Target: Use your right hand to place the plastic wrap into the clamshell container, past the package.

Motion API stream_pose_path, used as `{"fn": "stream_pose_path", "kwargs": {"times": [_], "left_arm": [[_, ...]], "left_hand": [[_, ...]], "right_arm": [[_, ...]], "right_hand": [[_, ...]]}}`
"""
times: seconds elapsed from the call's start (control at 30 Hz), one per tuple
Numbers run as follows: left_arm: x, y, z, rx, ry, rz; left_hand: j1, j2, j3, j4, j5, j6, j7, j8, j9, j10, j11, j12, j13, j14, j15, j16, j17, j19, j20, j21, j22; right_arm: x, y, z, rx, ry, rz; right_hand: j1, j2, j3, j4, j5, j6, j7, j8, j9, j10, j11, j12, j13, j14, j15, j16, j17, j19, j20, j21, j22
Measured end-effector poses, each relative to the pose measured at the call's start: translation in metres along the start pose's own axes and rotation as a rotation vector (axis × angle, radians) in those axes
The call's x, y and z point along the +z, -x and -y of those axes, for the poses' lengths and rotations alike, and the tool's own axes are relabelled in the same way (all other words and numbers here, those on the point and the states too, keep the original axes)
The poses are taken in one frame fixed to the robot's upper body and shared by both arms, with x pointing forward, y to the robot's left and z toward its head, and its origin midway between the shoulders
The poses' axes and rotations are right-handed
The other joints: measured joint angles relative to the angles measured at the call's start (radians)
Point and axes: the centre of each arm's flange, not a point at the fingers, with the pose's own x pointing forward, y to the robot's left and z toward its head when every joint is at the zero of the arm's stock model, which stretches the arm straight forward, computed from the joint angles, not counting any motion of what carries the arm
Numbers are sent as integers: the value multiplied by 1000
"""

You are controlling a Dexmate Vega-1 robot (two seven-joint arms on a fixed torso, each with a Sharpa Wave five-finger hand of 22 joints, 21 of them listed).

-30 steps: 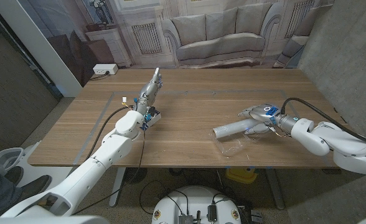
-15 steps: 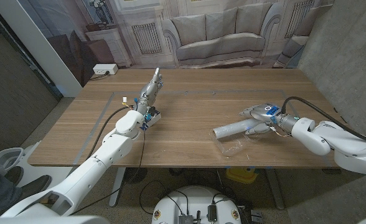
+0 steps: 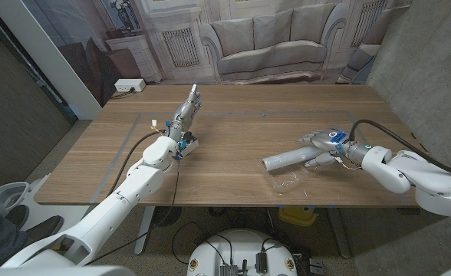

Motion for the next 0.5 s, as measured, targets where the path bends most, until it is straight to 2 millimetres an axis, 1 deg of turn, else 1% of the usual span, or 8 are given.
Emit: {"fn": "stream_pose_path", "kwargs": {"times": [0.13,0.2,0.43,0.5], "left_arm": [[-1,0,0,-2,1,-2],[-1,-1,0,-4,1,-2],[-1,-2,1,-9,2,-2],[-2,-2,1,-10,2,-2]], "left_hand": [[0,0,0,0,0,0,0,0,0,0,0,0,0,0,0,0,0,0,0,0,0],[0,0,0,0,0,0,0,0,0,0,0,0,0,0,0,0,0,0,0,0,0],[0,0,0,0,0,0,0,0,0,0,0,0,0,0,0,0,0,0,0,0,0],[0,0,0,0,0,0,0,0,0,0,0,0,0,0,0,0,0,0,0,0,0]], "right_arm": [[1,3,0,1,0,-3],[1,4,0,-2,-3,-9],[1,8,2,-3,-1,-16],[2,9,3,-3,0,-16]], "right_hand": [[0,0,0,0,4,-3,-3,0,0,0,0,0,0,0,0,0,-2,0,0,0,0],[-3,3,-4,4,4,-8,1,0,0,0,0,0,0,0,0,0,-2,0,0,0,0],[-3,3,-4,4,7,-9,2,0,0,0,0,8,0,0,0,0,-2,0,0,-4,0],[-6,0,-7,1,11,-14,7,0,0,0,0,8,0,0,0,0,-2,0,0,-6,0]]}}
